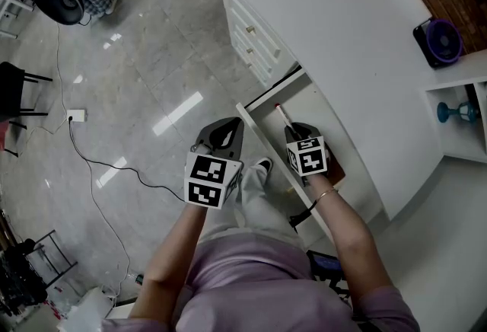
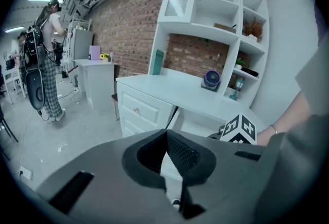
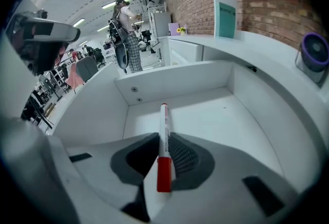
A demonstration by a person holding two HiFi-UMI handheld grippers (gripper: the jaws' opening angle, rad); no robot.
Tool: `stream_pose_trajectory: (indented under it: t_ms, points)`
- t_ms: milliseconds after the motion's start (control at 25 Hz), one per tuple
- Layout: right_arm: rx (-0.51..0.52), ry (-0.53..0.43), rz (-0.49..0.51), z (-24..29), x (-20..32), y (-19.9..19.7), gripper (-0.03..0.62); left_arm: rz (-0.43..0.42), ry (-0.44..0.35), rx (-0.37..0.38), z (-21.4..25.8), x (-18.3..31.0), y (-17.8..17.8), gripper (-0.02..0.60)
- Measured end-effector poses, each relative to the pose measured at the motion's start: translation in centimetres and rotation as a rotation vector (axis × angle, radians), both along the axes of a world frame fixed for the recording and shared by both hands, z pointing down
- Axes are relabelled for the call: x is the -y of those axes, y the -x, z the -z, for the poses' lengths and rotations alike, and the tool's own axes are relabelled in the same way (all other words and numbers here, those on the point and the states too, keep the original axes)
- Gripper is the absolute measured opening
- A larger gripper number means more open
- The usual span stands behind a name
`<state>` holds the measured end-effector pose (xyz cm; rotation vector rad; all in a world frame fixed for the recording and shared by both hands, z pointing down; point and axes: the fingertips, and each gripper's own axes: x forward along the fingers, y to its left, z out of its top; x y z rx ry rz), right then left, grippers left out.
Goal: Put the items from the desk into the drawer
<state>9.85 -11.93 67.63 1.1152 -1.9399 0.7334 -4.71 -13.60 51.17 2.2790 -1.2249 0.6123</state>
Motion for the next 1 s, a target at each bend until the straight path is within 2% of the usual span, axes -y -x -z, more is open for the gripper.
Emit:
stream_pose_trajectory:
  t_ms: [480, 1000]
  points:
    - [-0.04, 0.042, 0.021, -1.6, -0.3, 0.0, 0.069, 0.018, 0.008, -0.001, -0.2, 0.2, 0.7, -0.002]
    - [-0.027, 0.041, 0.007, -1.7, 0.0, -0.1, 0.071, 0.015, 0.018, -0.002, -0.4, 0.3, 0.6, -0.002]
